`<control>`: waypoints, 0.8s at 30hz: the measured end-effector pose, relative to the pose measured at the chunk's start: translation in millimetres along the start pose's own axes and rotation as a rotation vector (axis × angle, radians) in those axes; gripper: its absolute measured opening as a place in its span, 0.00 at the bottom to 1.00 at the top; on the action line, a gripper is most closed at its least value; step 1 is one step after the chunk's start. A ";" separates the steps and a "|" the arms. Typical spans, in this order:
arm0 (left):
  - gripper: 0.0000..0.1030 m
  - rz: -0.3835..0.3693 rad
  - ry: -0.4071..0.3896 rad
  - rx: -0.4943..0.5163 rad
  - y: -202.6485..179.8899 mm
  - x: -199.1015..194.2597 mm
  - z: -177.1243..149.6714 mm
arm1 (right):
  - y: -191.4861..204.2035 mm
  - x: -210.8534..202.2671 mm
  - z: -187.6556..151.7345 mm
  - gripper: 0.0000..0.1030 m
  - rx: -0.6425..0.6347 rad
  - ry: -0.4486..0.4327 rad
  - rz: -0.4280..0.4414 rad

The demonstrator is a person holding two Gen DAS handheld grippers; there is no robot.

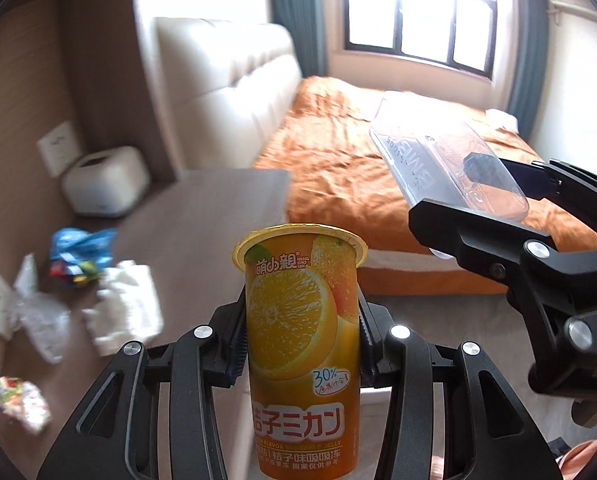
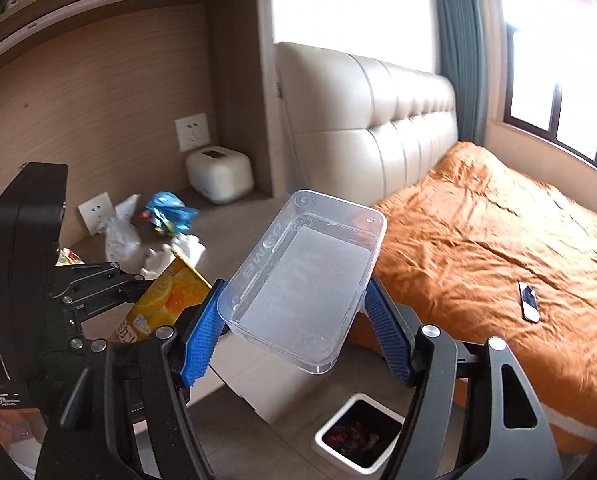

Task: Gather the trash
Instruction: 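Carry the orange juice cup and clear box over the white trash bin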

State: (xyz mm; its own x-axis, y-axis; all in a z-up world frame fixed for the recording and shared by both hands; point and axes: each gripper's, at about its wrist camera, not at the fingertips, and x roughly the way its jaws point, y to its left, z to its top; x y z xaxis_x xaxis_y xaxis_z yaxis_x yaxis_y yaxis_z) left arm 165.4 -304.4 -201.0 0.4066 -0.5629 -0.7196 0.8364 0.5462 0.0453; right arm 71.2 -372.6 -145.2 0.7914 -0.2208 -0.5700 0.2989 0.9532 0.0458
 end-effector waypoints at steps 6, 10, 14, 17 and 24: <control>0.42 -0.076 0.067 0.048 -49.4 57.9 -4.6 | -51.5 11.4 -35.5 0.68 0.053 0.056 -0.045; 0.42 -0.100 0.100 0.076 -74.1 93.9 -13.6 | -80.1 28.2 -58.3 0.68 0.073 0.091 -0.040; 0.42 -0.126 0.147 0.090 -97.4 137.2 -28.1 | -103.5 52.2 -86.2 0.68 0.064 0.129 -0.037; 0.42 -0.146 0.170 0.074 -107.5 168.5 -40.8 | -118.7 68.9 -106.6 0.68 0.050 0.150 -0.028; 0.42 -0.155 0.207 0.033 -125.2 245.9 -87.1 | -139.3 124.2 -163.1 0.68 -0.008 0.216 0.021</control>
State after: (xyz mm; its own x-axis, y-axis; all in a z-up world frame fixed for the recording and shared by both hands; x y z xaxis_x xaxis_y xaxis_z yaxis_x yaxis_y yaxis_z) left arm 128.7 -457.2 -444.0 0.1913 -0.4977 -0.8460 0.8960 0.4405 -0.0566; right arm 40.9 -499.1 -356.2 0.6643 -0.1519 -0.7319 0.2783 0.9590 0.0535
